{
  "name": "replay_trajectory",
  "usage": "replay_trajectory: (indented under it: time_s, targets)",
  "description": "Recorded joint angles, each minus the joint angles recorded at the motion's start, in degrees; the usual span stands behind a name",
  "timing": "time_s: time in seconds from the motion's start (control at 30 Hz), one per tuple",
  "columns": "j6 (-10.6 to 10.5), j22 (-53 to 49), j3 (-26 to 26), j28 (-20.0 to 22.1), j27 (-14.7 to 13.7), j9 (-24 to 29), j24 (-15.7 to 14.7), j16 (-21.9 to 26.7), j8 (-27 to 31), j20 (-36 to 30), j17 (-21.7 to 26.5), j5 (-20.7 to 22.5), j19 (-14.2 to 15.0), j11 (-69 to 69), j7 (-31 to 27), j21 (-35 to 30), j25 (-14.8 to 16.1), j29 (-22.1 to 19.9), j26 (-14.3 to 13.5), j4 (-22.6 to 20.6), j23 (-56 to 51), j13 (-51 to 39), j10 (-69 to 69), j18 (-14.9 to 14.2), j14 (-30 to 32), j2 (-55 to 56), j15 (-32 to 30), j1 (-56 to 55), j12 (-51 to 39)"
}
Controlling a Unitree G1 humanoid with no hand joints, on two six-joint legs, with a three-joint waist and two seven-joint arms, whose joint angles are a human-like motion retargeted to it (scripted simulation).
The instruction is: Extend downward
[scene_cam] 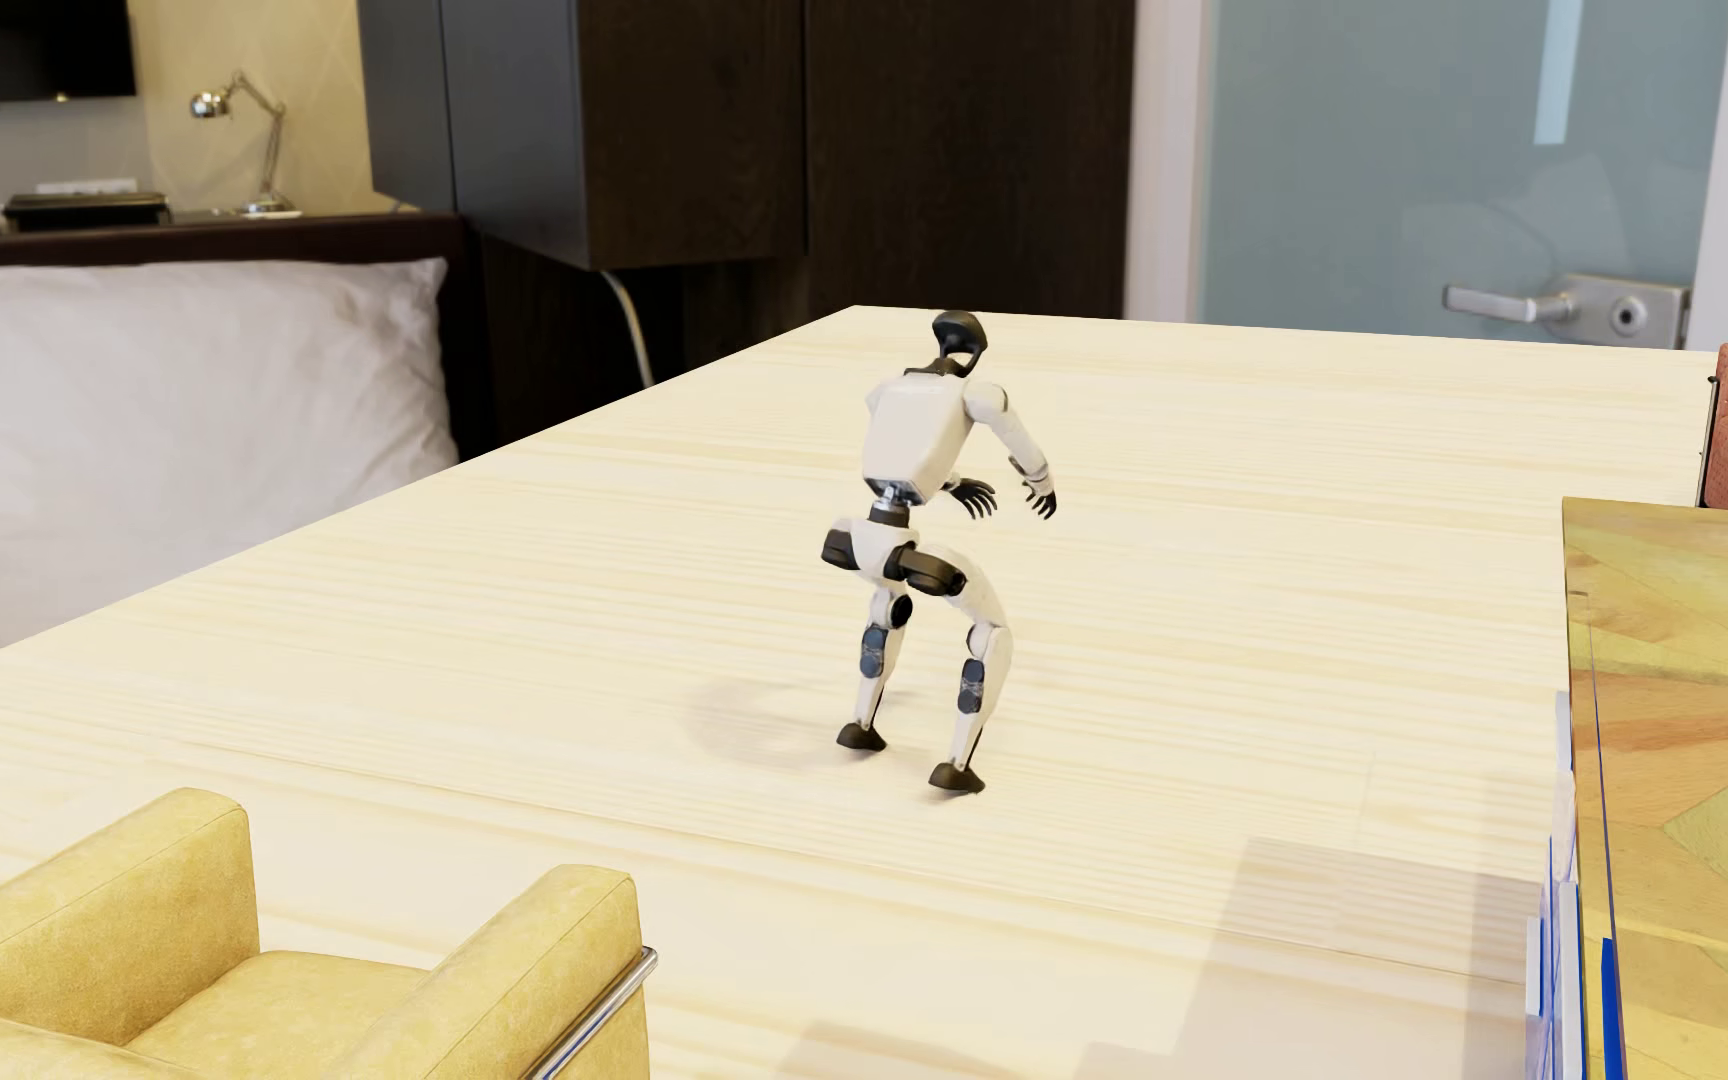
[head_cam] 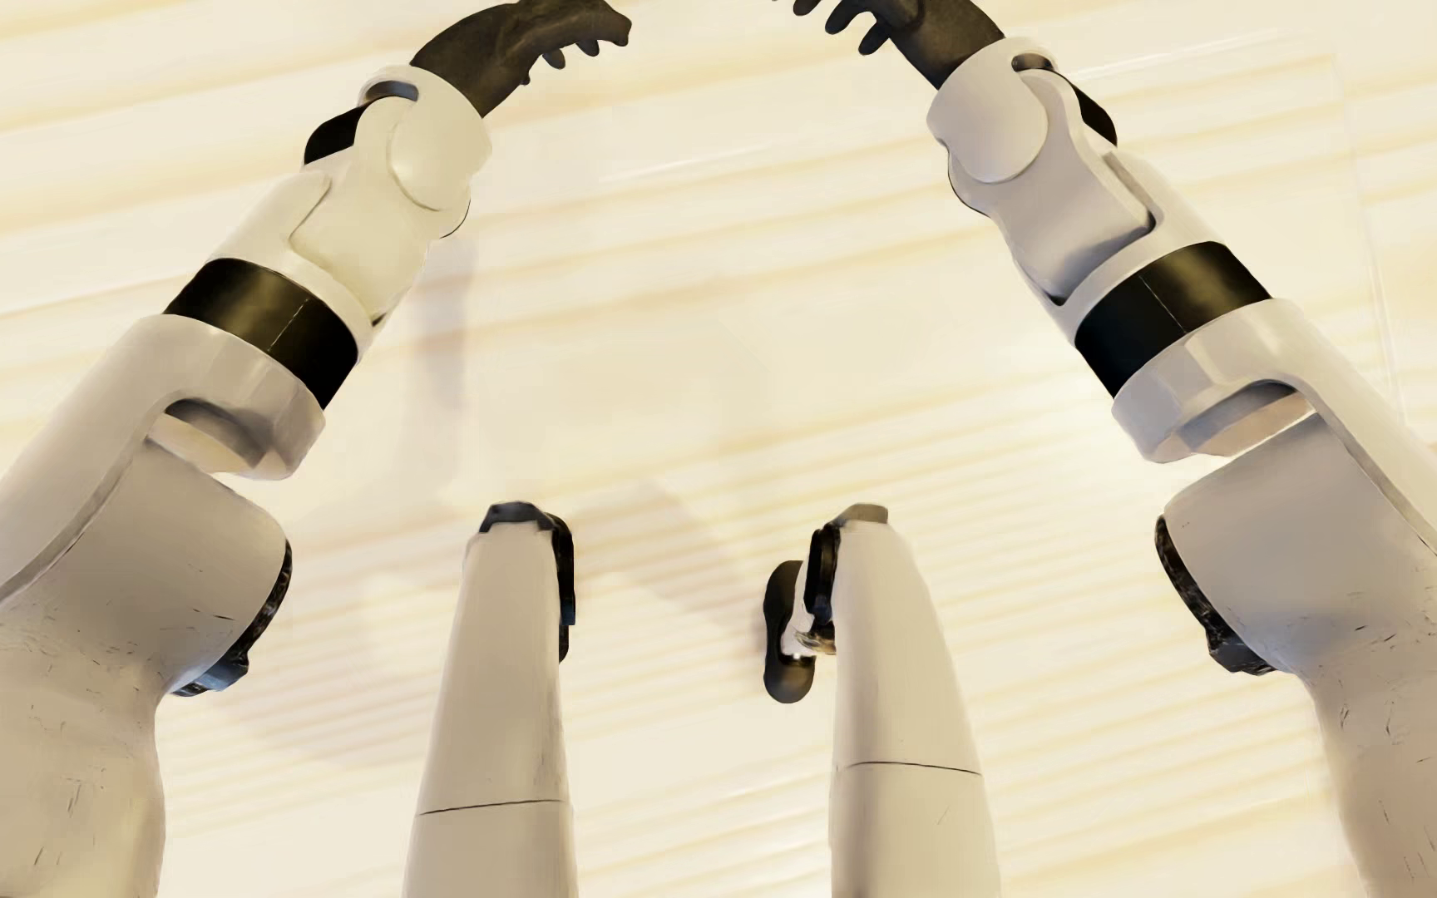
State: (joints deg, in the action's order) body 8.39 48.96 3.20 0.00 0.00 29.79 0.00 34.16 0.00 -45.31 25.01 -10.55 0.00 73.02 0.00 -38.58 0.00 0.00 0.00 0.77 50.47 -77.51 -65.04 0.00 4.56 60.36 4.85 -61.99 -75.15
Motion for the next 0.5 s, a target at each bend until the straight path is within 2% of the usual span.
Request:
replay_trajectory:
  time_s: [0.03,0.07,0.1,0.13,0.2,0.23,0.27,0.33,0.43,0.5]
  targets:
    - [-0.3,3.5,-0.3,0.0,0.0,0.0,0.0,-0.9,0.0,-3.1,1.1,-0.5,0.0,4.5,0.0,-3.2,0.0,0.0,0.0,0.1,2.5,-3.3,-5.7,0.0,-3.1,2.1,2.5,-2.0,-4.8]
    - [-0.5,5.1,-0.2,0.0,0.0,0.0,0.0,-0.9,0.0,-6.3,1.4,-0.7,0.0,8.6,0.0,-3.4,0.0,0.0,0.0,0.3,4.4,-6.4,-10.6,0.0,-5.9,4.6,5.1,-4.6,-8.1]
    - [-0.6,7.2,-0.7,0.0,0.0,0.0,0.0,-0.9,0.0,-7.1,1.2,0.3,0.0,12.3,0.0,-6.8,0.0,0.0,0.0,1.4,6.7,-8.9,-15.9,0.0,-9.1,7.2,7.3,-7.3,-10.7]
    - [0.0,8.6,0.5,0.0,0.0,0.0,0.0,-0.4,0.0,-9.8,0.6,-1.2,0.0,15.9,0.0,-6.9,0.0,0.0,0.0,0.2,9.0,-12.7,-19.6,0.0,-11.3,8.5,9.1,-8.5,-13.0]
    - [-0.8,10.2,-0.2,0.0,0.0,0.0,0.0,-0.9,0.0,-12.0,0.9,0.0,0.0,13.8,0.0,-11.2,0.0,0.0,0.0,0.8,12.9,-9.4,-24.0,0.0,-14.9,12.4,12.1,-12.6,-13.3]
    - [-0.2,10.5,0.1,0.0,0.0,0.0,0.0,-0.8,0.0,-12.5,1.3,-1.5,0.0,12.4,0.0,-9.8,0.0,0.0,0.0,-0.2,12.9,-7.9,-22.2,0.0,-16.3,13.0,12.7,-13.0,-11.9]
    - [-0.4,10.3,-0.1,0.0,0.0,0.0,0.0,-0.6,0.0,-12.6,1.6,-0.9,0.0,11.3,0.0,-11.9,0.0,0.0,0.0,0.1,13.6,-6.9,-20.7,0.0,-17.1,14.4,13.4,-14.4,-11.3]
    - [-1.0,9.2,-0.4,0.0,0.0,0.0,0.0,-0.3,0.0,-13.8,2.6,-0.4,0.0,9.9,0.0,-9.2,0.0,0.0,0.0,0.7,14.1,-5.8,-18.9,0.0,-18.4,16.0,14.6,-16.3,-10.3]
    - [-0.9,7.9,-1.0,0.0,0.0,0.0,0.0,0.3,0.0,-15.5,3.4,0.0,0.0,9.4,0.0,-13.1,0.0,0.0,0.0,0.7,14.8,-4.8,-18.4,0.0,-18.5,17.6,15.6,-17.6,-9.5]
    - [-1.0,7.7,-0.5,0.0,0.0,0.0,0.0,0.2,0.0,-14.5,4.2,-0.8,0.0,10.7,0.0,-12.2,0.0,0.0,0.0,-0.4,13.9,-5.0,-20.5,0.0,-17.2,16.4,15.3,-16.6,-9.4]
